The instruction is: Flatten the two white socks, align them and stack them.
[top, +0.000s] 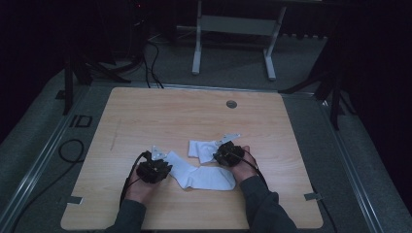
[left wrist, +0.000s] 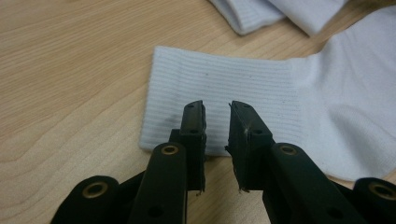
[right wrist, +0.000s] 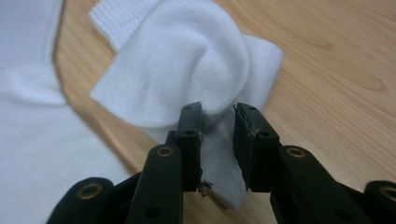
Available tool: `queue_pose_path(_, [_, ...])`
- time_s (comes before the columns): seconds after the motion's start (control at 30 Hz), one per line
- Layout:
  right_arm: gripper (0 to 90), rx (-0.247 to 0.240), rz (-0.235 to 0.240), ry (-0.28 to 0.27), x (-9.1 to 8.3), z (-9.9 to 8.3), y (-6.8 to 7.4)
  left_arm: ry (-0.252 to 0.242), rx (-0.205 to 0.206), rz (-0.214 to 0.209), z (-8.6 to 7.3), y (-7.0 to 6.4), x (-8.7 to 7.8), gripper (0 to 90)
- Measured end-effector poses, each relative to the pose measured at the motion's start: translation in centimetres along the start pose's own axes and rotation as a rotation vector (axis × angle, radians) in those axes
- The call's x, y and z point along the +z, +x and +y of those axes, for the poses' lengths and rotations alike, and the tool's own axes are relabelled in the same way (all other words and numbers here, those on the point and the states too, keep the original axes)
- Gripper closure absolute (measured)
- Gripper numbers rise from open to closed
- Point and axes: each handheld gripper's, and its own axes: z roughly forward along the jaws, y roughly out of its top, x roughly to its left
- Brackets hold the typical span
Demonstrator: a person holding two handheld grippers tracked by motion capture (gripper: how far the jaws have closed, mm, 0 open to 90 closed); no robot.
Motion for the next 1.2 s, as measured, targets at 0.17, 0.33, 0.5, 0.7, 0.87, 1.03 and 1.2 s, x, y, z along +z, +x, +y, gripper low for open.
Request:
queue_pose_path(0.17, [67.7,-0.009,0.021,0.019,-0.5,0.2,0.2,-0.006,-0.008,0.007,-0.1,0.2,-0.1,75.5])
queue_pose_path(0.33, [66.9,-0.009,0.015,-0.022,-1.9,1.0,0.3,-0.003,-0.009,0.017,-0.1,0.3,-0.1,75.4])
queue_pose_path(0.5, [70.7,0.030,0.004,-0.067,-3.0,2.4,-0.5,-0.004,-0.009,0.019,-0.1,0.3,-0.1,75.2])
queue_pose_path(0.7, [68.8,0.076,0.016,-0.046,-1.7,3.1,-1.2,0.001,0.000,0.023,-0.1,0.1,0.1,75.2])
queue_pose_path(0.87, [68.3,0.089,0.030,0.001,0.6,2.9,-1.2,0.009,0.012,0.025,-0.1,-0.1,0.3,74.9])
queue_pose_path(1.03, [88.5,0.074,0.013,-0.012,0.3,2.9,-0.7,0.010,0.013,0.030,-0.1,-0.1,0.3,74.9])
queue_pose_path(1.2, [88.6,0.093,0.019,-0.098,-2.3,3.2,-0.2,0.009,0.018,0.030,0.0,-0.3,0.3,74.9])
